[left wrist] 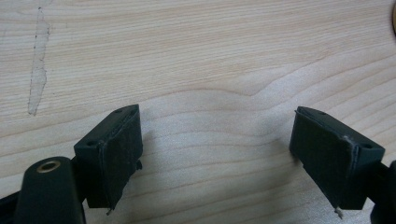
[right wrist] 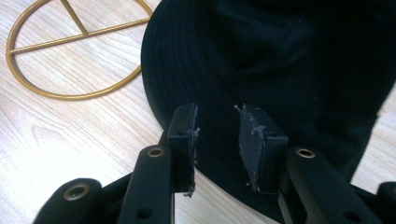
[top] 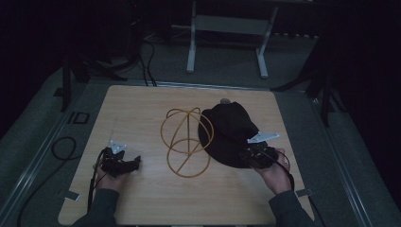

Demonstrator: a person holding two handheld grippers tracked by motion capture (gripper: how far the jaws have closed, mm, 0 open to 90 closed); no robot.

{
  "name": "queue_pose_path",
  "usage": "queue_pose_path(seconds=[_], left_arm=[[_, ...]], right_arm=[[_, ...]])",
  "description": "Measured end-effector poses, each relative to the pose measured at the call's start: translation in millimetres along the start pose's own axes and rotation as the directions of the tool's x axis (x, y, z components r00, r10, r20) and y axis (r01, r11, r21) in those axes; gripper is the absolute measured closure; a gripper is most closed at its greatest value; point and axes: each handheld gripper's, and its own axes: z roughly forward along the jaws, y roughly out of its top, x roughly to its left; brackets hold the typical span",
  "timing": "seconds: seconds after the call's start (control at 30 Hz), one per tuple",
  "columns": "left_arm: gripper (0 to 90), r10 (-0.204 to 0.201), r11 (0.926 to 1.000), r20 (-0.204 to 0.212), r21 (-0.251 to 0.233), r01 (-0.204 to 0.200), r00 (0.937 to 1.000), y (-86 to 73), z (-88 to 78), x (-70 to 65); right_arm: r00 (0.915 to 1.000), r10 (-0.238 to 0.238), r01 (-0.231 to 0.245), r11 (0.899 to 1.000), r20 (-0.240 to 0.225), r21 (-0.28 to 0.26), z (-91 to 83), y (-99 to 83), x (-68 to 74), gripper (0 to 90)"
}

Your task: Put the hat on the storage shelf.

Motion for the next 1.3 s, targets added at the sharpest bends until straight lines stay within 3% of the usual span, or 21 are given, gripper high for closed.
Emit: queue_pose_path(seconds=[0.63,1.3], left_arm=[[17.6,-0.001,1.0000,0.000,-0.001,0.001,1.0000,0.0,0.0,0.0],[17.6,0.002,1.0000,0.000,0.002,-0.002,1.0000,0.0,-0.1,0.2]], right_arm=[[0.9993,-0.038,0.038,0.993,-0.001,0.116,-5.3,22.2,-22.3,69.8],[0.9990,-0.027,0.019,0.978,0.036,0.207,-11.9,35.3,-39.1,71.9]])
